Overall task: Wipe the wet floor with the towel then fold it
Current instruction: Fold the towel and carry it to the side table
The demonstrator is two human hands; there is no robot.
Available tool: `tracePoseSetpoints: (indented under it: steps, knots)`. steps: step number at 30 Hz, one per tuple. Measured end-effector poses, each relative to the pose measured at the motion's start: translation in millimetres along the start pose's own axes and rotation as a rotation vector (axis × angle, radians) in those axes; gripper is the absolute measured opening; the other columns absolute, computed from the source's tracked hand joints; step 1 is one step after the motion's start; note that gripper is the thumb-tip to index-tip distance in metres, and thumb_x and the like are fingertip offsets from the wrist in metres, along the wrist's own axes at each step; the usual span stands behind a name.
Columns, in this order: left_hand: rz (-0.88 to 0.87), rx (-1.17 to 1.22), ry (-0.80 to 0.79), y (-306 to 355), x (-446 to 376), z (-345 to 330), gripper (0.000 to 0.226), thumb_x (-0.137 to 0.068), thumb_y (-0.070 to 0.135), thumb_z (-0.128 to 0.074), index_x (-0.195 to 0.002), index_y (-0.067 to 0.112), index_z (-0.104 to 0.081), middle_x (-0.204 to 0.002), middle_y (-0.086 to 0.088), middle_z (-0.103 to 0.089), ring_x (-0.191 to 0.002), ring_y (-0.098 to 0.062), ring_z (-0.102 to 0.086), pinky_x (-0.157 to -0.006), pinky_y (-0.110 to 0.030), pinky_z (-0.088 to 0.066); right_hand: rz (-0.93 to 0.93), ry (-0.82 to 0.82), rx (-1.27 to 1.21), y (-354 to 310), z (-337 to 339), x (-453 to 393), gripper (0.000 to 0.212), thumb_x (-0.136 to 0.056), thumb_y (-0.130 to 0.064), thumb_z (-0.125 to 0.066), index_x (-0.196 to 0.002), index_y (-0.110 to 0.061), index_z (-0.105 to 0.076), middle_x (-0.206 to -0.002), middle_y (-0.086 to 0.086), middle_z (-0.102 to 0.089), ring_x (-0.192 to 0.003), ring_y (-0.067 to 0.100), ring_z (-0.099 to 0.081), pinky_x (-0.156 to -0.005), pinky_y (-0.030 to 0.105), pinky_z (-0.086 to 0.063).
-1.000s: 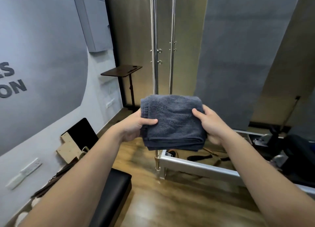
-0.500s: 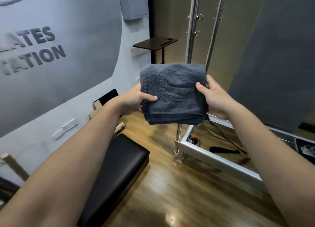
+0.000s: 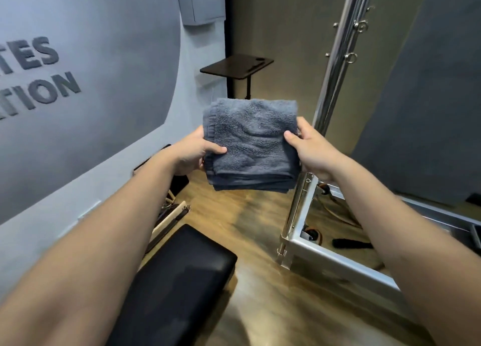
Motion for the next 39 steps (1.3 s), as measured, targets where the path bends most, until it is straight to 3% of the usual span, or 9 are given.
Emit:
tracePoseSetpoints:
  steps: [5,10,14,21,24,31,34,36,39]
  knots:
    - [-0.037,0.016,-0.03,20.8,-50.5,50.3,0.067,-0.067,0.002,-0.069,-0.124,0.031,-0.052,-0.123,-0.002,-0.07,-0.121,-0.029,-0.061,-0.106,-0.062,-0.04,-0.001,0.067,-0.012,-12.5,-22.5,-53.4,0.016,-0.107,-0.03,-0.039,-0.118,-0.038,-0.047,-0.12,-0.007,-0.066,-0.089,0.017,-0.068,-0.047,0.031,-0.05]
    - [-0.051,-0.02,-0.023,25.5,-92.1,85.2,0.055,-0.086,-0.008,-0.063,-0.119,0.035,-0.051,-0.123,0.002,-0.07,-0.119,-0.026,-0.063,-0.104,-0.065,-0.04,-0.003,0.072,-0.022,-21.8,-34.8,-98.0,0.016,-0.108,-0.029,-0.038,-0.113,-0.041,-0.048,-0.115,-0.008,-0.068,-0.077,0.006,-0.07,-0.046,0.031,-0.051]
    - [-0.063,-0.024,0.007,27.6,-122.9,97.1,0.063,-0.086,-0.009,-0.061,-0.13,0.033,-0.045,-0.124,0.002,-0.068,-0.121,-0.027,-0.061,-0.1,-0.063,-0.044,0.015,0.08,-0.021,-22.9,-34.4,-134.5,0.018,-0.107,-0.029,-0.039,-0.115,-0.042,-0.048,-0.111,-0.006,-0.069,-0.084,0.012,-0.072,-0.053,0.037,-0.055]
    - [-0.073,-0.057,0.043,34.0,-197.6,110.6,0.06,-0.086,-0.006,-0.063,-0.111,0.048,-0.052,-0.115,0.006,-0.071,-0.115,-0.027,-0.064,-0.088,-0.065,-0.049,0.057,0.072,0.019,-10.4,-17.4,-215.4,0.02,-0.108,-0.024,-0.039,-0.114,-0.04,-0.05,-0.106,-0.001,-0.068,-0.077,0.007,-0.069,-0.045,0.019,-0.048]
    - [-0.074,-0.065,0.072,39.5,-235.8,117.0,0.061,-0.087,-0.007,-0.061,-0.115,0.045,-0.051,-0.119,0.002,-0.07,-0.114,-0.029,-0.065,-0.09,-0.067,-0.048,0.106,0.063,0.02,-7.5,-7.2,-260.9,0.022,-0.107,-0.021,-0.041,-0.118,-0.037,-0.051,-0.11,-0.002,-0.068,-0.094,0.015,-0.068,-0.069,0.029,-0.053]
    - [-0.092,-0.036,0.118,78.9,-330.7,120.1,0.067,-0.084,-0.008,-0.06,-0.122,0.047,-0.05,-0.119,0.005,-0.071,-0.116,-0.028,-0.065,-0.093,-0.065,-0.049,0.174,0.118,0.045,-16.5,31.0,-358.2,0.021,-0.105,-0.019,-0.044,-0.114,-0.037,-0.051,-0.107,-0.016,-0.065,-0.094,0.001,-0.062,-0.089,0.028,-0.047]
    - [-0.111,-0.032,0.142,88.9,-357.9,115.5,0.074,-0.077,-0.001,-0.063,-0.132,0.045,-0.046,-0.125,0.001,-0.068,-0.118,-0.029,-0.063,-0.095,-0.065,-0.047,0.146,0.17,-0.045,-16.2,41.3,-390.4,0.025,-0.103,-0.018,-0.044,-0.122,-0.03,-0.055,-0.117,-0.008,-0.067,-0.108,0.012,-0.064,-0.101,0.037,-0.048]
    - [-0.118,-0.041,0.15,90.2,-371.4,113.4,0.07,-0.083,-0.003,-0.061,-0.131,0.045,-0.047,-0.123,0.002,-0.069,-0.117,-0.028,-0.064,-0.092,-0.061,-0.052,0.115,0.194,-0.095,-13.2,42.9,-406.0,0.029,-0.103,-0.017,-0.046,-0.129,-0.025,-0.055,-0.121,-0.005,-0.067,-0.112,0.017,-0.064,-0.106,0.043,-0.047]
    - [-0.132,-0.031,0.162,93.9,-388.2,117.6,0.061,-0.088,-0.003,-0.058,-0.12,0.049,-0.051,-0.115,0.008,-0.072,-0.114,-0.025,-0.065,-0.075,-0.043,-0.06,0.11,0.201,-0.114,-8.8,42.1,-424.5,0.024,-0.103,-0.016,-0.047,-0.121,-0.028,-0.057,-0.113,-0.011,-0.068,-0.109,0.016,-0.064,-0.105,0.042,-0.048]
Point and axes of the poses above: each hand's wrist, its own x-axis away from the middle knuckle, its own z-axis out of the back of the hand, y = z × x, the point moved 7 cm from there along -x, towards the middle knuckle
